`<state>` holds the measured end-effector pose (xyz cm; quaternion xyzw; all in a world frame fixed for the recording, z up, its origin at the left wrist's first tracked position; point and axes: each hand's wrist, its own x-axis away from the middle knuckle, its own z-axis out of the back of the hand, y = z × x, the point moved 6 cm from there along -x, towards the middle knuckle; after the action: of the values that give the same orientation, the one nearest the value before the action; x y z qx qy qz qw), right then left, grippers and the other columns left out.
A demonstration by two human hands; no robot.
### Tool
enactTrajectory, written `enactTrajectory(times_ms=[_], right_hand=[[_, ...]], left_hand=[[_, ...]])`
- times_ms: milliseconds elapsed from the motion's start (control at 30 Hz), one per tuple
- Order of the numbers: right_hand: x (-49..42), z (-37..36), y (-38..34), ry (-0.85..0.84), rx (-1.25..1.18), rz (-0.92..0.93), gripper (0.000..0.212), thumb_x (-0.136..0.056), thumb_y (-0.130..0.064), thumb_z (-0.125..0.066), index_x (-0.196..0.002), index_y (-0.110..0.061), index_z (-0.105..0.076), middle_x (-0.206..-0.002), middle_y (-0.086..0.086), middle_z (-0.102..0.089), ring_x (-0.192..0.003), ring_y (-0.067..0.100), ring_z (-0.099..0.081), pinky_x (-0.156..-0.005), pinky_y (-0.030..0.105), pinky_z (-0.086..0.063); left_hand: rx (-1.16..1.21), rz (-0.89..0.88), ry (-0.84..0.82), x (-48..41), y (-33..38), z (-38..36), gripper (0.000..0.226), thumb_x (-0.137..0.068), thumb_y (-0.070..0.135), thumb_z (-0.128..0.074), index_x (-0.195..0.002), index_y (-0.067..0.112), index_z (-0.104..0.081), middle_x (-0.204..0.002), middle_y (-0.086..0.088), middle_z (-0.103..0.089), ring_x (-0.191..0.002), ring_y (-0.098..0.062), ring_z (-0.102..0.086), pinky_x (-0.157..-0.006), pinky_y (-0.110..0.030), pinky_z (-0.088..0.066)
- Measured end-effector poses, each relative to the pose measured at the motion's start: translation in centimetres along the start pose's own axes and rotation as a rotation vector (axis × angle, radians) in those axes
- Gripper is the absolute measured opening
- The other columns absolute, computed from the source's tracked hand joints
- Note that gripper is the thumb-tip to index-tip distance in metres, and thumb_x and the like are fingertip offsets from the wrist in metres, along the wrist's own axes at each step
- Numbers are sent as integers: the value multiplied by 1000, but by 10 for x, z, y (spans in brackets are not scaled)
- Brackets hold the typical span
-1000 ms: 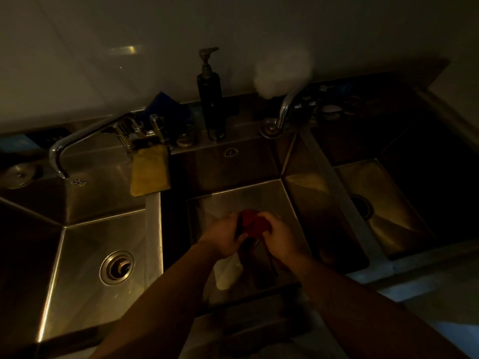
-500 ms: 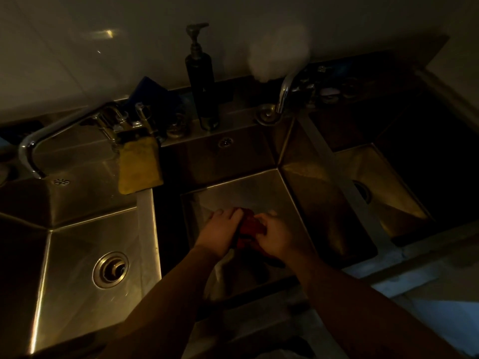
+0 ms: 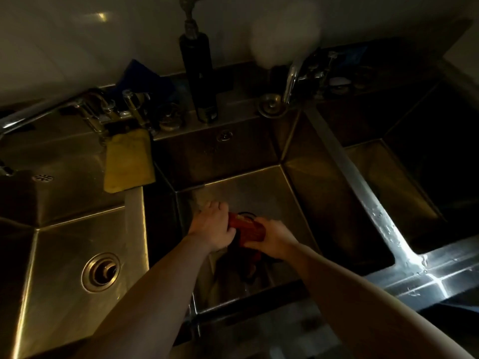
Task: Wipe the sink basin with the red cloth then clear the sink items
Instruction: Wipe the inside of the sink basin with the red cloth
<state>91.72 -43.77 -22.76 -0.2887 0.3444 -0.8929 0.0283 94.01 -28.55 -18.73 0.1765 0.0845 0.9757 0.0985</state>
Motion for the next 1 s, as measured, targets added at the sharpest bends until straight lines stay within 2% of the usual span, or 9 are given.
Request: enactTrajectory(times_ms=[67, 133, 233, 333, 400, 533, 667, 867, 1000], right_hand=[[-7, -2, 10, -39, 113, 26, 31, -82, -25, -65, -112, -29, -58, -83, -19, -58, -81, 4, -62, -61, 8, -37], [-16, 0, 17, -1, 152, 42, 33, -83, -15, -60, -114, -29, -58, -99, -9, -65, -92, 12, -64, -72, 16, -43], [-28, 3, 19, 130, 284, 73, 38, -84, -18, -60, -120, -29, -55, -122, -1, -56, -113, 20, -50, -87, 28, -46], [-40, 3, 17, 224, 512, 130, 45, -84, -22, -59, -127, -30, -49, -126, 2, -46, -115, 24, -40, -82, 34, -48], [-49, -1, 18, 222, 652, 172, 53, -83, -27, -60, -133, -30, -42, -132, 5, -41, -120, 27, -37, -93, 40, -43], [-70, -24, 29, 74, 749, 208, 66, -86, -28, -56, -144, -26, -24, -146, 6, -32, -135, 30, -26, -106, 53, -24], [-83, -47, 53, -87, 657, 159, 64, -92, -17, -43, -148, -24, -14, -154, 2, -18, -138, 30, -20, -106, 53, -28], [-100, -70, 72, -248, 607, 140, 71, -90, -15, -46, -149, -26, -7, -158, 5, -9, -141, 35, -15, -106, 52, -34], [-100, -80, 89, -404, 671, 219, 88, -81, -61, -53, -149, -29, -8, -158, 0, -9, -143, 29, -11, -111, 49, -27]], left_hand=[[-56, -40, -6, -2, 2, -11, 45, -84, 33, -55, -122, 16, -39, -128, -6, -42, -121, -24, -38, -96, -39, -38], [-94, -97, -36, -2, 4, -25, 51, -81, 22, -63, -125, 18, -38, -131, -4, -38, -123, -23, -36, -99, -38, -39], [-169, -180, -51, -3, 6, -45, 64, -75, 12, -70, -128, 18, -34, -131, -4, -33, -122, -23, -36, -95, -37, -44], [-158, -145, -1, -9, 4, -60, 61, -78, 11, -67, -129, 17, -34, -131, -7, -32, -122, -24, -38, -90, -36, -46], [-159, -138, 33, -12, 3, -70, 58, -79, 14, -67, -126, 17, -35, -128, -7, -34, -119, -23, -40, -88, -35, -47], [-193, -169, 32, -19, 3, -94, 39, -88, 12, -51, -124, 16, -37, -126, -8, -37, -114, -25, -42, -87, -36, -45], [-202, -160, -3, -26, -2, -118, 36, -93, 15, -41, -129, 17, -37, -131, -8, -37, -119, -25, -38, -96, -36, -39], [-61, 44, -141, -28, -19, -152, 60, -85, 16, -56, -138, 25, -30, -142, -5, -31, -133, -25, -29, -111, -42, -25], [29, 63, -517, -15, -29, -187, 71, -91, 34, -48, -150, 31, -9, -159, 1, 3, -145, -25, 0, -118, -45, -9]])
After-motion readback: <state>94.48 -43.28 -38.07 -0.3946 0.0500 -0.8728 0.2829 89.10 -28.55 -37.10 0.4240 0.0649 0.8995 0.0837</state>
